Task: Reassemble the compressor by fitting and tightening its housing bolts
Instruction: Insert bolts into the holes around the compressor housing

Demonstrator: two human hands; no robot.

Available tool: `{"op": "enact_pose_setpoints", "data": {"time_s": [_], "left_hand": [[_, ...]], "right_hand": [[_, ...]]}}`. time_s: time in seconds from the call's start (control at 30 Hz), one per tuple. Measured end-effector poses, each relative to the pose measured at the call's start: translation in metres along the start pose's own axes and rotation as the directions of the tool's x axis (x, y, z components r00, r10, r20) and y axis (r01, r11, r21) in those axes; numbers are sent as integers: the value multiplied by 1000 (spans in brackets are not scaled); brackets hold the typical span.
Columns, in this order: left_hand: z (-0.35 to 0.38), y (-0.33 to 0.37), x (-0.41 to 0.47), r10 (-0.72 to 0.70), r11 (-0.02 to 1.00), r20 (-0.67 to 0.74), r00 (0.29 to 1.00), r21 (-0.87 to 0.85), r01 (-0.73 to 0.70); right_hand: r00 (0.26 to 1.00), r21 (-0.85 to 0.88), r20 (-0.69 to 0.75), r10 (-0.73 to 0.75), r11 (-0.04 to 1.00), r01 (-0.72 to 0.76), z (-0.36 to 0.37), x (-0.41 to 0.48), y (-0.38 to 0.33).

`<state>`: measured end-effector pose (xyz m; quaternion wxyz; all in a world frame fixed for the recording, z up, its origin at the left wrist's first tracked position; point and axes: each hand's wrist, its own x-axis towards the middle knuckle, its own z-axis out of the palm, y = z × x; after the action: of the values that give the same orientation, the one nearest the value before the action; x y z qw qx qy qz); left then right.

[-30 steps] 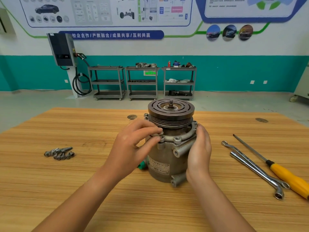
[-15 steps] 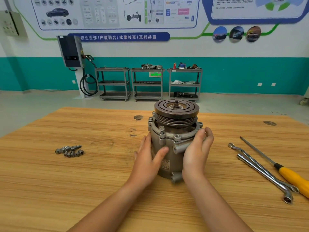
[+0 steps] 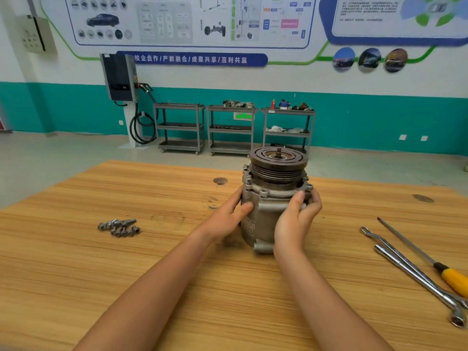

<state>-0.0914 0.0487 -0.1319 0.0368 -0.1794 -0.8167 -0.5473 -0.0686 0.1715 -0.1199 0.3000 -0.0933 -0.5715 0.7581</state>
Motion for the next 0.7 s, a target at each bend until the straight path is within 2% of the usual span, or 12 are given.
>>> {"op": "enact_pose_setpoints", "data": {"time_s": [0.07, 0.17, 0.23, 0.33, 0.43, 0.5, 0.57, 0.63, 0.7], "left_hand": [[-8, 4, -1, -13, 996, 17, 1000, 85, 11], [-28, 5, -23, -37, 956, -42, 998, 290, 47], [-50, -1, -50, -43, 941, -82, 996, 330, 68], [-97, -15, -95, -68, 900, -224, 972, 407, 157], [-144, -31, -118, -98, 790, -441, 892, 511, 339], [-161, -42, -118, -98, 669, -499, 861, 608, 428], [-164, -51, -109, -98, 550, -450, 888, 719, 425], [-159, -58, -97, -156, 447, -356, 921, 806, 387], [-157, -63, -88, -223, 389, -294, 929, 847, 361]], "right_hand": [[999, -23, 39, -1, 1000, 2, -7, 1, 0], [991, -75, 130, 15, 997, -5, -26, 7, 0], [986, -104, 167, 29, 994, -12, -38, 10, -1], [979, -106, 200, 33, 994, -12, -46, 11, -3], [977, -96, 211, 39, 995, -19, -45, 8, -4], [976, -85, 212, 43, 996, -26, -45, 8, -5], [975, -83, 218, 47, 996, -30, -45, 8, -6], [974, -80, 219, 59, 996, -42, -46, 9, -7], [974, -81, 215, 66, 995, -49, -48, 9, -7]]}}
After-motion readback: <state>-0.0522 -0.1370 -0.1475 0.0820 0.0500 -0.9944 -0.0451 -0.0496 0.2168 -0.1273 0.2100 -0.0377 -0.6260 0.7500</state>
